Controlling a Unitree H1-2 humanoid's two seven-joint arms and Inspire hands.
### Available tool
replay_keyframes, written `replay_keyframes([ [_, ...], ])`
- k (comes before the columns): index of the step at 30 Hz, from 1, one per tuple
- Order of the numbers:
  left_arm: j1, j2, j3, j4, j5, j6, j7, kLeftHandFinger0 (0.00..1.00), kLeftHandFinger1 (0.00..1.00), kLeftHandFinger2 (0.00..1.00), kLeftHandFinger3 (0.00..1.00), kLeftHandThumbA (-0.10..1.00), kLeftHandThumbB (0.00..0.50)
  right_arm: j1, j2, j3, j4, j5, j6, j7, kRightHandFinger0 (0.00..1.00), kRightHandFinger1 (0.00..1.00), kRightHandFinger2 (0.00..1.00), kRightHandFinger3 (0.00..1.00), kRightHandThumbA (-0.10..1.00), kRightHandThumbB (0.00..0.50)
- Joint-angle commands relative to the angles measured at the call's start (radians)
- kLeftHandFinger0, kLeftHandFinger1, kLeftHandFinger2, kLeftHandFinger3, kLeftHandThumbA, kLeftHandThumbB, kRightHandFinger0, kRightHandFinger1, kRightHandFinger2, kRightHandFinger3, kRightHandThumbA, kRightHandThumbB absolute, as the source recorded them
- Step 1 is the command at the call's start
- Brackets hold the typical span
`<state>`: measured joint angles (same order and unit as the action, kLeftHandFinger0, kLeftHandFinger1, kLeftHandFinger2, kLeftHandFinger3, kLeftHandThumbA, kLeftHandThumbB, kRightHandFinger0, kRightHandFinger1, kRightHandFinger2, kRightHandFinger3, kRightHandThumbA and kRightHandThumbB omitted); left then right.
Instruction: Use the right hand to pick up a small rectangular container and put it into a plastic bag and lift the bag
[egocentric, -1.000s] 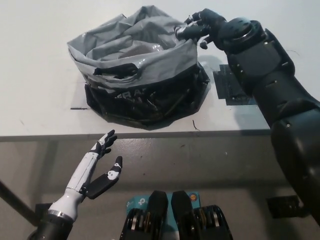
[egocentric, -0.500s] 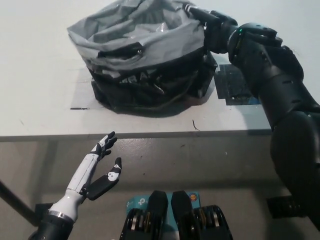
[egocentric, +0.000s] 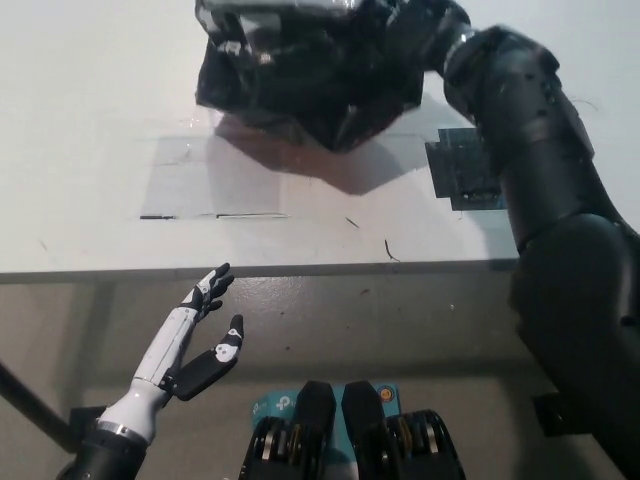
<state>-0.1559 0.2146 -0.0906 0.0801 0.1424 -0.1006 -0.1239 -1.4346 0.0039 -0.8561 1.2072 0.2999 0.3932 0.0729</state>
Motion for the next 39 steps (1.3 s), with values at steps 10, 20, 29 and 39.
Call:
replay_keyframes([
  [10,-0.035,0.017,0.010,-0.031,-0.030,-0.021,-0.022,1.00,1.00,1.00,1.00,0.35,0.157,-0.366,0.044,-0.020,-0.313,0.321,0.077,-0.114,0.00,0.09,0.50,0.57,0.33,0.139],
  [20,-0.041,0.015,0.008,-0.027,-0.042,-0.029,-0.027,1.00,1.00,1.00,1.00,0.29,0.162,-0.294,0.054,0.075,-0.360,0.352,0.077,-0.154,0.00,0.19,0.67,0.70,0.31,0.121],
  [29,-0.045,0.016,0.006,-0.022,-0.031,-0.036,-0.029,1.00,1.00,1.00,1.00,0.27,0.149,-0.126,0.074,0.254,-0.343,0.292,0.077,-0.116,0.00,0.22,0.67,0.69,0.27,0.158],
  [39,-0.048,0.016,0.005,-0.018,-0.037,-0.036,-0.037,1.00,1.00,1.00,1.00,0.21,0.142,0.073,0.097,0.476,-0.435,0.311,0.077,-0.102,0.00,0.02,0.47,0.64,0.21,0.197],
])
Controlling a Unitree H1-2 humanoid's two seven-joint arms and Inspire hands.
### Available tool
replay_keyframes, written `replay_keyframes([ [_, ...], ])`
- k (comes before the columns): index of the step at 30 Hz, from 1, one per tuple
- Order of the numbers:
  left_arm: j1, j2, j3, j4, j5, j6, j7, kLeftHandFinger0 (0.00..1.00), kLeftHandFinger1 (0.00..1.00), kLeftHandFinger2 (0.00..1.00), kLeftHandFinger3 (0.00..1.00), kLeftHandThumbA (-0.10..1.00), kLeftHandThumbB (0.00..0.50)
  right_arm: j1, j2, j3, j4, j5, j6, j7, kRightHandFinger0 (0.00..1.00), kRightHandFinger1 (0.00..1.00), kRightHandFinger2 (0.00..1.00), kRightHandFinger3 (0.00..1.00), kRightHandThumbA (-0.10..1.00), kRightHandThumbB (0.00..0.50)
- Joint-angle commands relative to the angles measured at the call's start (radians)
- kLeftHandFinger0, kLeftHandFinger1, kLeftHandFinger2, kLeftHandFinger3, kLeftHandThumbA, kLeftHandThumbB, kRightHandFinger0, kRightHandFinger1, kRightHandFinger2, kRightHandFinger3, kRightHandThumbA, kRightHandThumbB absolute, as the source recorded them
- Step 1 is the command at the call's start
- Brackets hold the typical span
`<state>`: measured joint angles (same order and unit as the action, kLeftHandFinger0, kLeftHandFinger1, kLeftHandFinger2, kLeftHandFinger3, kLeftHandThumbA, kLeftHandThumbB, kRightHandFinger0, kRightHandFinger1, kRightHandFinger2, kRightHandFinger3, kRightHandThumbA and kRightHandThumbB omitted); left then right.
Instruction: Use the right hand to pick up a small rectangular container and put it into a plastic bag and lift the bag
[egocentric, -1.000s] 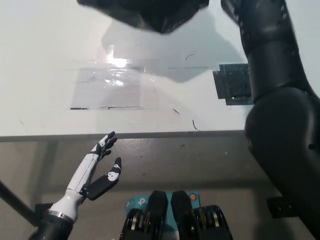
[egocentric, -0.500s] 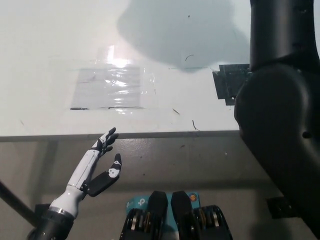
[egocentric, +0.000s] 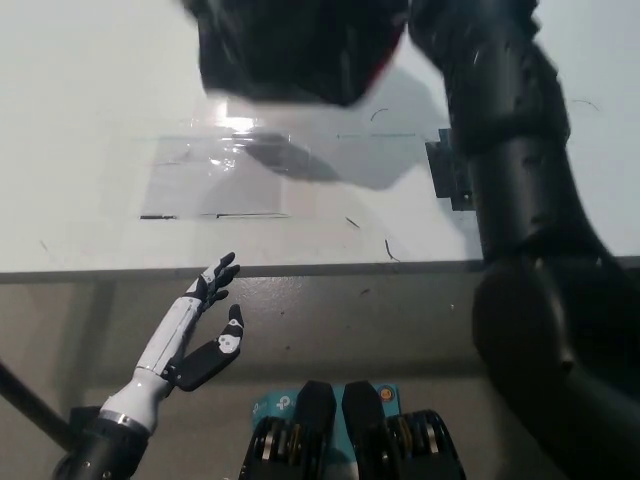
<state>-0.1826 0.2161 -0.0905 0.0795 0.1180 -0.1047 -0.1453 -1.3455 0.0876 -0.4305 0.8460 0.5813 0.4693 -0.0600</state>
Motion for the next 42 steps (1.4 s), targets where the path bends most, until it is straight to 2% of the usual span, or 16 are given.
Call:
replay_keyframes([
  [1,-0.022,0.017,0.002,-0.021,-0.007,-0.035,-0.014,1.00,1.00,1.00,1.00,0.24,0.145,0.046,0.009,0.114,-0.106,-0.020,0.001,0.077,0.00,0.04,0.47,0.54,0.32,0.152],
  [5,-0.029,0.017,0.001,-0.019,-0.008,-0.036,-0.015,1.00,1.00,1.00,1.00,0.24,0.146,0.114,0.008,0.165,-0.128,-0.025,0.001,0.063,0.00,0.09,0.50,0.53,0.28,0.196],
  [9,-0.032,0.019,0.001,-0.019,-0.006,-0.031,-0.015,1.00,1.00,1.00,1.00,0.23,0.143,0.180,-0.014,0.234,-0.110,-0.081,-0.022,0.139,0.00,0.12,0.50,0.44,0.39,0.149],
  [12,-0.032,0.020,0.001,-0.020,-0.005,-0.026,-0.015,1.00,1.00,1.00,1.00,0.22,0.145,0.197,-0.035,0.277,-0.093,-0.112,-0.002,0.141,0.02,0.19,0.53,0.47,0.44,0.174],
  [13,-0.032,0.022,0.000,-0.019,-0.003,-0.026,-0.015,1.00,1.00,1.00,1.00,0.24,0.150,0.197,-0.053,0.313,-0.080,-0.129,0.001,0.154,0.06,0.26,0.58,0.59,0.47,0.219],
  [15,-0.032,0.023,0.000,-0.018,-0.002,-0.024,-0.014,1.00,1.00,1.00,1.00,0.24,0.149,0.197,-0.063,0.336,-0.076,-0.137,0.001,0.160,0.04,0.26,0.54,0.52,0.48,0.227],
  [17,-0.030,0.022,0.002,-0.019,-0.007,-0.023,-0.014,1.00,1.00,1.00,1.00,0.25,0.152,0.203,-0.079,0.386,-0.102,-0.182,0.001,0.142,0.36,0.60,0.86,0.79,0.51,0.284],
  [19,-0.027,0.020,0.001,-0.023,-0.008,-0.020,-0.013,1.00,1.00,1.00,1.00,0.25,0.147,0.209,-0.101,0.444,-0.125,-0.244,-0.011,0.151,0.72,0.81,1.00,1.00,0.59,0.308],
  [21,-0.026,0.020,-0.002,-0.025,-0.003,-0.020,-0.012,1.00,1.00,1.00,1.00,0.25,0.145,0.206,-0.142,0.555,-0.140,-0.348,-0.061,0.181,1.00,1.00,1.00,1.00,0.76,0.297],
  [23,-0.024,0.018,-0.001,-0.026,-0.009,-0.020,-0.013,1.00,1.00,1.00,1.00,0.23,0.141,0.199,-0.171,0.624,-0.150,-0.391,-0.074,0.209,1.00,1.00,1.00,1.00,0.76,0.330],
  [25,-0.026,0.019,-0.003,-0.013,-0.005,-0.035,-0.011,1.00,1.00,1.00,1.00,0.23,0.143,0.178,-0.213,0.732,-0.153,-0.490,-0.084,0.201,1.00,1.00,1.00,1.00,0.83,0.468],
  [26,-0.027,0.020,-0.003,-0.010,-0.003,-0.038,-0.010,1.00,1.00,1.00,1.00,0.23,0.143,0.171,-0.222,0.754,-0.153,-0.513,-0.087,0.197,1.00,1.00,1.00,1.00,0.83,0.478],
  [29,-0.030,0.023,-0.008,-0.019,0.004,-0.032,-0.013,1.00,1.00,1.00,1.00,0.23,0.138,0.136,-0.255,0.808,-0.173,-0.564,-0.094,0.184,1.00,1.00,1.00,1.00,0.82,0.454],
  [31,-0.031,0.026,-0.010,-0.023,0.009,-0.025,-0.015,1.00,1.00,1.00,1.00,0.26,0.143,0.112,-0.270,0.826,-0.177,-0.579,-0.099,0.179,1.00,1.00,1.00,1.00,0.84,0.482],
  [36,-0.031,0.025,-0.011,-0.021,0.005,-0.024,-0.015,1.00,1.00,1.00,1.00,0.31,0.158,0.029,-0.332,0.925,-0.211,-0.674,-0.112,0.222,1.00,1.00,1.00,1.00,1.00,0.467],
  [42,-0.034,0.028,-0.016,-0.019,0.015,-0.032,-0.013,1.00,1.00,1.00,1.00,0.29,0.144,-0.045,-0.376,0.931,-0.290,-0.733,-0.008,0.193,1.00,1.00,1.00,1.00,0.91,0.500],
])
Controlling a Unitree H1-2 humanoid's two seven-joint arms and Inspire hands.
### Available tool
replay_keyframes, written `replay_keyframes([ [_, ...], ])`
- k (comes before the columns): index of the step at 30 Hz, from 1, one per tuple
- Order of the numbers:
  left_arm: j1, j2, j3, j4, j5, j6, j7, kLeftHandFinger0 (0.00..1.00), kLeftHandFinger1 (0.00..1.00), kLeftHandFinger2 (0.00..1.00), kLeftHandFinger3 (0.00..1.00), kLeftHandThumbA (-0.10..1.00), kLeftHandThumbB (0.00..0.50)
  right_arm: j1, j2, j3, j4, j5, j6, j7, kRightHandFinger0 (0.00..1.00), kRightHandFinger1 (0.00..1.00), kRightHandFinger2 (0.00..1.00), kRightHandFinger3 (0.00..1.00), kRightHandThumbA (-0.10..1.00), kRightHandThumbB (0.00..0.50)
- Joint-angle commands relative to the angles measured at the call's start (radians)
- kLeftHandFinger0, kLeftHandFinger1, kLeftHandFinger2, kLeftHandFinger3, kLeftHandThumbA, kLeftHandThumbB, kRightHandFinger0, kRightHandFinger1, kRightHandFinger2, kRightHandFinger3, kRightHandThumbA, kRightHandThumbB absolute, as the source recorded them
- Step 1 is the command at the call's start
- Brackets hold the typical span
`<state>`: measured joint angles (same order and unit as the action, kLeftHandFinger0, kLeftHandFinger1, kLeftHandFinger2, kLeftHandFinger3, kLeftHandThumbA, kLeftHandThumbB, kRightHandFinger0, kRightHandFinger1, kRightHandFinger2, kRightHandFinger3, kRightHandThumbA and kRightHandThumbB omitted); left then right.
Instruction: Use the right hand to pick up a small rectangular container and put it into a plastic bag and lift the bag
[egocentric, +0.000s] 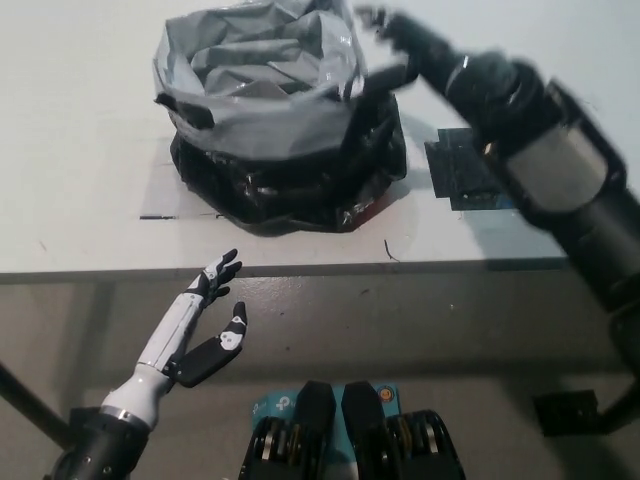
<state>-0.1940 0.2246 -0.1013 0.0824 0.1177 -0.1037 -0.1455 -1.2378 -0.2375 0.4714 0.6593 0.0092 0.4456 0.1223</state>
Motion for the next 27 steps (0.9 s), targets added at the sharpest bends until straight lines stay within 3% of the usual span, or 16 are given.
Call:
replay_keyframes([
  [1,-0.023,0.021,-0.005,-0.022,0.018,-0.034,-0.013,1.00,1.00,1.00,1.00,0.29,0.144,-0.160,-0.058,0.038,-0.114,-0.177,0.020,0.015,1.00,1.00,1.00,1.00,0.92,0.500],
  [5,-0.024,0.019,-0.001,-0.020,-0.006,-0.027,-0.023,1.00,1.00,1.00,1.00,0.26,0.149,-0.195,-0.106,0.049,-0.199,-0.241,0.024,0.041,1.00,1.00,1.00,1.00,0.94,0.474],
  [7,-0.026,0.017,-0.002,-0.015,-0.002,-0.033,-0.018,1.00,1.00,1.00,1.00,0.26,0.155,-0.204,-0.119,0.035,-0.235,-0.249,0.024,0.036,1.00,1.00,1.00,1.00,1.00,0.468],
  [13,-0.021,0.008,-0.005,-0.011,0.006,-0.043,-0.009,1.00,1.00,1.00,1.00,0.28,0.164,-0.180,-0.143,-0.102,-0.394,-0.209,-0.020,0.008,1.00,1.00,1.00,1.00,1.00,0.470],
  [16,-0.024,0.010,-0.006,-0.020,0.014,-0.031,-0.009,1.00,1.00,1.00,1.00,0.33,0.154,-0.110,-0.201,-0.173,-0.653,-0.243,0.014,0.003,1.00,1.00,1.00,1.00,1.00,0.475],
  [19,-0.078,0.013,-0.001,0.000,0.016,-0.032,-0.007,1.00,1.00,1.00,1.00,0.44,0.144,-0.008,-0.267,-0.287,-0.954,-0.256,0.024,0.050,1.00,1.00,1.00,1.00,1.00,0.457],
  [21,-0.100,0.011,0.006,-0.002,0.012,-0.017,-0.004,1.00,1.00,1.00,1.00,0.53,0.146,0.054,-0.306,-0.348,-1.100,-0.214,0.024,0.059,1.00,1.00,1.00,1.00,1.00,0.419],
  [25,-0.128,0.006,0.016,0.006,0.008,-0.020,0.007,1.00,1.00,1.00,1.00,0.61,0.153,0.150,-0.359,-0.423,-1.277,-0.163,0.024,0.052,1.00,1.00,1.00,1.00,1.00,0.401],
  [26,-0.128,0.004,0.018,0.002,0.019,-0.022,0.019,1.00,1.00,1.00,1.00,0.71,0.155,0.219,-0.378,-0.477,-1.372,-0.141,0.024,0.051,1.00,1.00,1.00,1.00,1.00,0.398],
  [27,-0.130,0.003,0.020,0.001,0.023,-0.023,0.024,1.00,1.00,1.00,1.00,0.75,0.165,0.250,-0.387,-0.502,-1.417,-0.130,0.024,0.050,1.00,1.00,1.00,1.00,1.00,0.389],
])
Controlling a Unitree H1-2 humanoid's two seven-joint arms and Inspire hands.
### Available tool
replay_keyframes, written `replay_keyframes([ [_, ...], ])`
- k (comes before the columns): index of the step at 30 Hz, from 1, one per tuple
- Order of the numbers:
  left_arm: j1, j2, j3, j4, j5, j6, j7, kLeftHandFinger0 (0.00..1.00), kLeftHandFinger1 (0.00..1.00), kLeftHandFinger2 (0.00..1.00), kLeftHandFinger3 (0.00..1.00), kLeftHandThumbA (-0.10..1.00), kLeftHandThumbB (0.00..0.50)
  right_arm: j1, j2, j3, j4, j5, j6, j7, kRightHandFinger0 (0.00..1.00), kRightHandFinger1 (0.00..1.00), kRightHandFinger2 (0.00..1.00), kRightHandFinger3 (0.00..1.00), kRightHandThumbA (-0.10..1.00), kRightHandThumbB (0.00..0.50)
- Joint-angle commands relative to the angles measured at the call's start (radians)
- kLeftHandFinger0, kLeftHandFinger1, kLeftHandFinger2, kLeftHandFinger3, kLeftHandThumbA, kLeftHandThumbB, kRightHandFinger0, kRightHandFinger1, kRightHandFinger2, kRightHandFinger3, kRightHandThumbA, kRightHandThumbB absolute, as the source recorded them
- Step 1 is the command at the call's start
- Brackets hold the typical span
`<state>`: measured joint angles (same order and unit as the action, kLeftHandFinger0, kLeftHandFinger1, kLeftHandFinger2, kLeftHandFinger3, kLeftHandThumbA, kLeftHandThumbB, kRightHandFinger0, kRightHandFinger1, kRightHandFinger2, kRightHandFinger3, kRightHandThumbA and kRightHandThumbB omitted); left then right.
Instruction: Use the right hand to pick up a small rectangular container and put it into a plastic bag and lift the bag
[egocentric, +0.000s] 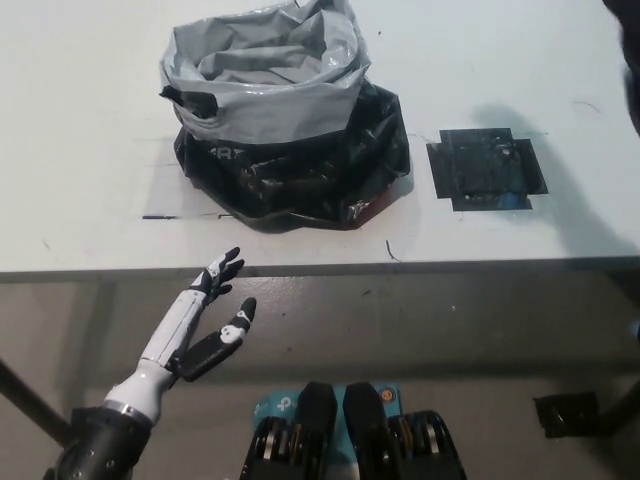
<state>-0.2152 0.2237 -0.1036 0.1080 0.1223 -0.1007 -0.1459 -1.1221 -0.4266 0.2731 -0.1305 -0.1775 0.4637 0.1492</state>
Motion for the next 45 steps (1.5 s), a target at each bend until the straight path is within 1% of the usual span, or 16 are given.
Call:
replay_keyframes([
  [1,-0.108,0.004,0.025,-0.029,0.024,-0.030,0.032,1.00,1.00,1.00,1.00,0.78,0.161,0.187,-0.206,-0.344,-0.695,0.079,0.006,0.015,1.00,1.00,1.00,1.00,1.00,0.359],
  [3,-0.103,0.006,0.025,-0.037,0.030,-0.035,0.036,1.00,1.00,1.00,1.00,0.82,0.150,0.273,-0.192,-0.404,-0.779,0.115,0.006,-0.025,1.00,1.00,1.00,1.00,1.00,0.413],
  [5,-0.107,0.008,0.026,-0.041,0.036,-0.025,0.038,1.00,1.00,1.00,1.00,0.87,0.157,0.328,-0.175,-0.433,-0.807,0.086,-0.025,-0.060,1.00,1.00,1.00,1.00,1.00,0.401],
  [8,-0.120,0.006,0.028,-0.037,0.026,-0.013,0.032,1.00,1.00,1.00,1.00,0.88,0.182,0.496,-0.108,-0.496,-0.819,0.078,-0.200,-0.149,1.00,1.00,1.00,1.00,1.00,0.327],
  [10,-0.132,0.005,0.029,-0.031,0.021,-0.009,0.030,1.00,1.00,1.00,1.00,0.90,0.197,0.648,0.000,-0.480,-0.819,0.076,-0.352,-0.211,1.00,1.00,1.00,1.00,1.00,0.269],
  [12,-0.136,0.006,0.030,-0.023,0.021,-0.015,0.030,1.00,1.00,1.00,1.00,0.91,0.192,0.719,0.051,-0.456,-0.819,0.075,-0.416,-0.220,1.00,1.00,1.00,1.00,1.00,0.269],
  [16,-0.135,0.005,0.031,-0.015,0.022,-0.020,0.031,1.00,1.00,1.00,1.00,0.97,0.193,0.902,0.191,-0.349,-0.809,0.070,-0.498,-0.228,1.00,1.00,1.00,1.00,1.00,0.354],
  [18,-0.126,0.007,0.031,-0.018,0.023,-0.021,0.030,1.00,1.00,1.00,1.00,0.98,0.190,0.950,0.228,-0.307,-0.756,0.064,-0.559,-0.224,1.00,1.00,1.00,1.00,1.00,0.360],
  [19,-0.119,0.010,0.031,-0.018,0.020,-0.026,0.026,1.00,1.00,1.00,1.00,1.00,0.197,0.981,0.242,-0.272,-0.713,0.016,-0.577,-0.213,1.00,1.00,1.00,1.00,1.00,0.420],
  [20,-0.113,0.011,0.032,-0.019,0.016,-0.028,0.024,1.00,1.00,1.00,1.00,1.00,0.210,0.994,0.241,-0.260,-0.689,0.003,-0.581,-0.201,1.00,1.00,1.00,1.00,1.00,0.432],
  [23,-0.075,0.018,0.029,-0.020,0.012,-0.054,0.017,1.00,1.00,1.00,1.00,1.00,0.239,1.032,0.209,-0.227,-0.462,0.051,-0.648,-0.122,1.00,1.00,1.00,1.00,1.00,0.392],
  [26,-0.046,0.019,0.025,-0.021,0.019,-0.069,0.021,1.00,1.00,1.00,1.00,1.00,0.245,1.030,0.221,-0.224,-0.300,0.061,-0.672,-0.110,1.00,1.00,1.00,1.00,1.00,0.422],
  [34,0.041,0.002,0.019,-0.017,0.001,-0.099,0.018,1.00,1.00,1.00,1.00,1.00,0.340,1.036,0.277,-0.198,0.084,0.073,-0.706,-0.088,1.00,1.00,1.00,1.00,1.00,0.322],
  [37,0.077,0.004,0.016,-0.033,0.002,-0.096,0.014,1.00,1.00,1.00,1.00,1.00,0.329,1.074,0.280,-0.189,0.141,0.072,-0.715,-0.074,1.00,1.00,1.00,1.00,1.00,0.221],
  [42,0.114,0.007,0.009,-0.053,0.023,-0.082,0.015,1.00,1.00,1.00,1.00,1.00,0.349,1.098,0.274,-0.170,0.190,0.039,-0.761,-0.074,1.00,1.00,1.00,1.00,1.00,0.267],
  [45,0.140,0.010,0.006,-0.057,0.034,-0.097,0.018,1.00,1.00,1.00,1.00,1.00,0.322,1.112,0.275,-0.140,0.207,-0.005,-0.781,-0.082,1.00,1.00,1.00,1.00,1.00,0.298],
])
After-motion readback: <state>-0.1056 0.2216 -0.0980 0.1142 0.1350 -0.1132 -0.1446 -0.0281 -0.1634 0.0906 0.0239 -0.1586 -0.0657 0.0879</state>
